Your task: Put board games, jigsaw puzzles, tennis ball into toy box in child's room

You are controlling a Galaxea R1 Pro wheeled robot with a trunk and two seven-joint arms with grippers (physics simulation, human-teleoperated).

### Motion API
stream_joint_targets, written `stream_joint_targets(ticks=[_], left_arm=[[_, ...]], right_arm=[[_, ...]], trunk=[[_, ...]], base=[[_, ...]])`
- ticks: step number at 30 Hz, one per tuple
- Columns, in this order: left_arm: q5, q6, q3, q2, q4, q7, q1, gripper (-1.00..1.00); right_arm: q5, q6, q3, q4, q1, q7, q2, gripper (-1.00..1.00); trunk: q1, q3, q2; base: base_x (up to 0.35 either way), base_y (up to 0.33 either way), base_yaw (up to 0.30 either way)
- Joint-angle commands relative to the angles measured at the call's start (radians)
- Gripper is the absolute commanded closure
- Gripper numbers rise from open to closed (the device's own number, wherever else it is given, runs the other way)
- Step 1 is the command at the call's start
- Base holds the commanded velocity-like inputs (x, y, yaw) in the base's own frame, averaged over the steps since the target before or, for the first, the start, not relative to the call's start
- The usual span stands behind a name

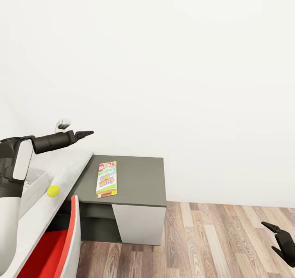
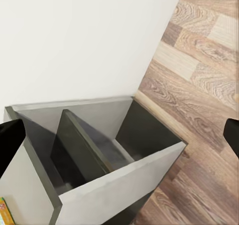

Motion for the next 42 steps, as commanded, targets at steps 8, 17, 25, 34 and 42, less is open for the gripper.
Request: stream_joint_targets(ticks=[8, 17, 25, 34, 42], left_arm=[[-0.047, 0.002, -0.010, -0.004, 0.005, 0.101, -0.001, -1.00], [-0.055, 0.000, -0.046, -0.069, 0.059, 0.425, -0.008, -1.00], [-0.056, -0.002, -0.058, -0.105, 0.070, 0.538, -0.010, -1.00], [-0.052, -0.001, -0.062, -0.113, 0.052, 0.552, -0.009, -1.00], [-0.059, -0.002, -0.065, -0.114, 0.056, 0.557, -0.009, -1.00]], right_arm=[[0.025, -0.010, 0.007, 0.006, -0.001, -0.001, 0.012, -1.00], [0.118, -0.109, 0.134, 0.001, -0.004, -0.006, 0.046, -1.00], [0.135, -0.173, 0.200, 0.000, -0.004, -0.010, 0.057, -1.00], [0.135, -0.180, 0.207, 0.006, -0.003, -0.079, 0.052, -1.00], [0.136, -0.183, 0.209, 0.005, -0.003, -0.091, 0.053, -1.00]], trunk=[[0.001, -0.004, -0.002], [0.001, -0.004, -0.002], [0.001, -0.004, -0.002], [0.001, -0.004, -0.002], [0.001, -0.004, -0.002]], base=[[0.000, 0.000, -0.023], [0.000, 0.000, -0.001], [0.000, 0.000, 0.000], [0.000, 0.000, 0.000], [0.100, 0.000, 0.000]])
